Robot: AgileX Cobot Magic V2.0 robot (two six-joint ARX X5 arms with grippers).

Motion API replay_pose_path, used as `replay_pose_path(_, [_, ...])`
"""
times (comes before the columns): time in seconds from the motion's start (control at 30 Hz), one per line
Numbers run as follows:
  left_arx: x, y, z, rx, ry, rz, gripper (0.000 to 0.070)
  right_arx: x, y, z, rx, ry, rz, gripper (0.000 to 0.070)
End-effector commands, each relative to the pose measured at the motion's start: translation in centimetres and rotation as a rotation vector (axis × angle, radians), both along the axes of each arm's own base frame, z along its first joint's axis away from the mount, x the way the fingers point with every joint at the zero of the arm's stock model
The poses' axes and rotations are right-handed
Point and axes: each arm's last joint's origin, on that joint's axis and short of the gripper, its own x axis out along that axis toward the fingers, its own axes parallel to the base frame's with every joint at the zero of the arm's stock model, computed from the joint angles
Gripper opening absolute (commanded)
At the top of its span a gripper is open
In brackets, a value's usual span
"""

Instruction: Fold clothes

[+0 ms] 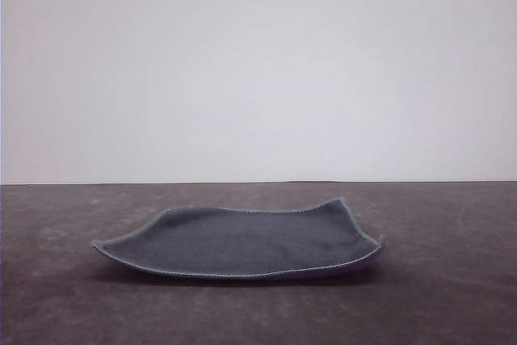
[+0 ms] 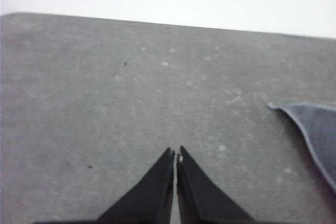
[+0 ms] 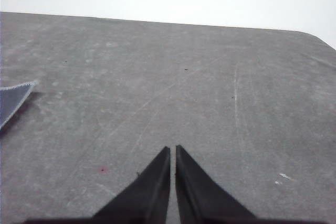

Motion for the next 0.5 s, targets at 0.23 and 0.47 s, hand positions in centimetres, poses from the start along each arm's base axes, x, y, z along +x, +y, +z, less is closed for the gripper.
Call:
replay_pose_path(0.23, [0.1, 0.0, -0.6, -0.238, 0.026, 0.042, 0.0000, 0.0, 0.0, 0.0, 0.022, -0.007, -0.005, 0.0015])
replay_pose_path(0.47, [0.2, 0.0, 0.9, -0.410, -0.105, 0.033, 0.0000, 0.0, 0.1, 1.2, 0.358, -0.084, -0.013, 0.0009])
